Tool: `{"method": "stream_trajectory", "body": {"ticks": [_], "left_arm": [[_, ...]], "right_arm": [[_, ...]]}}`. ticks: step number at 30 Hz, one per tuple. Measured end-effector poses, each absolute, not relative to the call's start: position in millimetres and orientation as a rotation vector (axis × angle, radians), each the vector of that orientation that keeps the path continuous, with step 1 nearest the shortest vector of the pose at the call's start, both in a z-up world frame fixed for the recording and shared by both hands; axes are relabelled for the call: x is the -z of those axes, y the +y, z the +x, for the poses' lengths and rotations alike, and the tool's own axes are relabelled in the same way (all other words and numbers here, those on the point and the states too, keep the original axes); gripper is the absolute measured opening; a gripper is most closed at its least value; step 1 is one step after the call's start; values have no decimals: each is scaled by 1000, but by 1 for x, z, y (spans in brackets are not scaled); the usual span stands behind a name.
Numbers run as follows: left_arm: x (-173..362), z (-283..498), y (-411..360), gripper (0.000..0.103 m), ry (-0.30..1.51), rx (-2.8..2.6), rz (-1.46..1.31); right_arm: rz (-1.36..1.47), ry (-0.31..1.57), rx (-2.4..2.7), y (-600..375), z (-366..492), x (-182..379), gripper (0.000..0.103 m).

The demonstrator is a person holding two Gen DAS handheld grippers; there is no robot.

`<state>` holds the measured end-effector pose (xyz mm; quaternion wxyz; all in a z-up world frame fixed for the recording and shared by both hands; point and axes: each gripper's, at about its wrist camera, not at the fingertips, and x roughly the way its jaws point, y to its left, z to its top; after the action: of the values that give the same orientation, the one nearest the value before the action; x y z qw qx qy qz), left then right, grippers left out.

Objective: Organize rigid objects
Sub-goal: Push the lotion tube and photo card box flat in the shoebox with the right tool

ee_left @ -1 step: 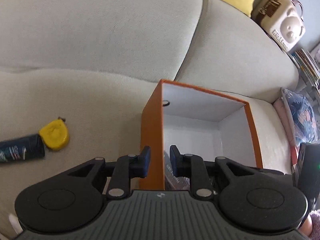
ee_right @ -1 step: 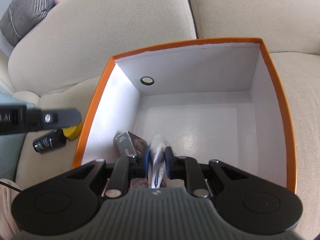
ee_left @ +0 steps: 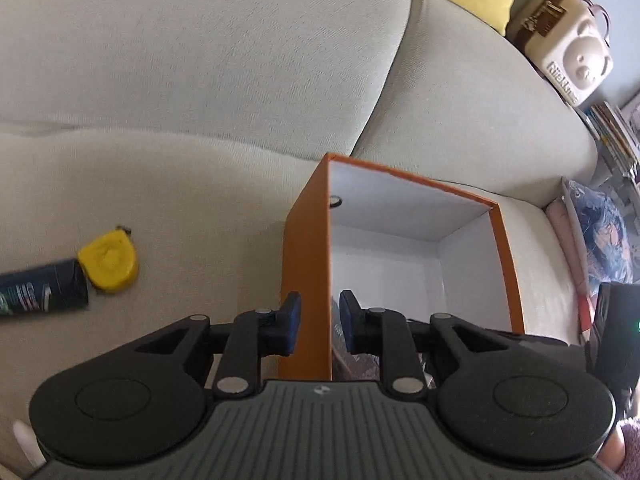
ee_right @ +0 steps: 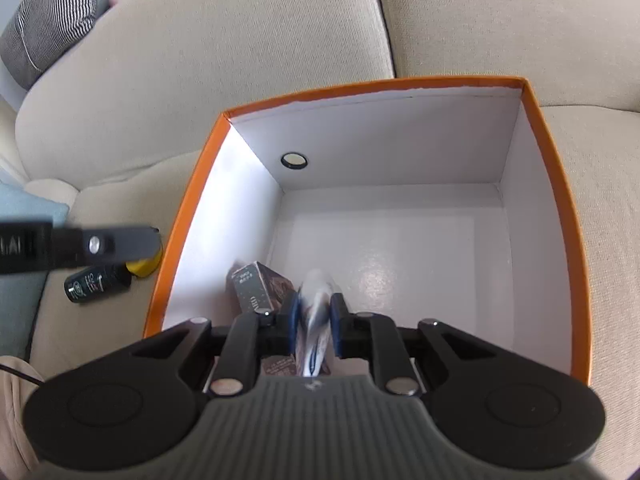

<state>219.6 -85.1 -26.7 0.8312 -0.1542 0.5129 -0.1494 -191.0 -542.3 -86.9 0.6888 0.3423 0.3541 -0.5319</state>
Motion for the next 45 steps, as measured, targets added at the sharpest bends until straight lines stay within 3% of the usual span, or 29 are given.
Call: {"method": "stream_trajectory", "body": {"ticks": [6,10,15,27,32,36,38,40,42,45], "left_arm": [[41,214,-78,27,1119,330,-384],[45,214,-80,27,1120,343,-406],[49,215,-81,27,1127,351,-412],[53,218,-85,27,1129,378,-425],[54,218,-90,27,1140,401,-416],[55,218,-93,17,1147,405,-400],[56,218,-92,12,1145,399,-390],[58,219,-90,12,1147,401,-408],[58,219,-89,11,1148,405,-408],[57,219,-90,11,1147,404,-400]], "right_arm": [[808,851,1213,-557,-198,89,21],[818,906,1228,-559,-199,96,38],[829,913,1240,-555,-201,100,42],[563,970,1249,-533,-172,76,51],[604,972,1106,-532,-156,85,45],[613,998,1084,-532,-152,99,24],[659,965,1087,-533,-156,99,23],[733,902,1072,-537,-160,100,0],[843,813,1042,-541,-168,99,0],[831,839,1080,-542,-158,102,0]]}}
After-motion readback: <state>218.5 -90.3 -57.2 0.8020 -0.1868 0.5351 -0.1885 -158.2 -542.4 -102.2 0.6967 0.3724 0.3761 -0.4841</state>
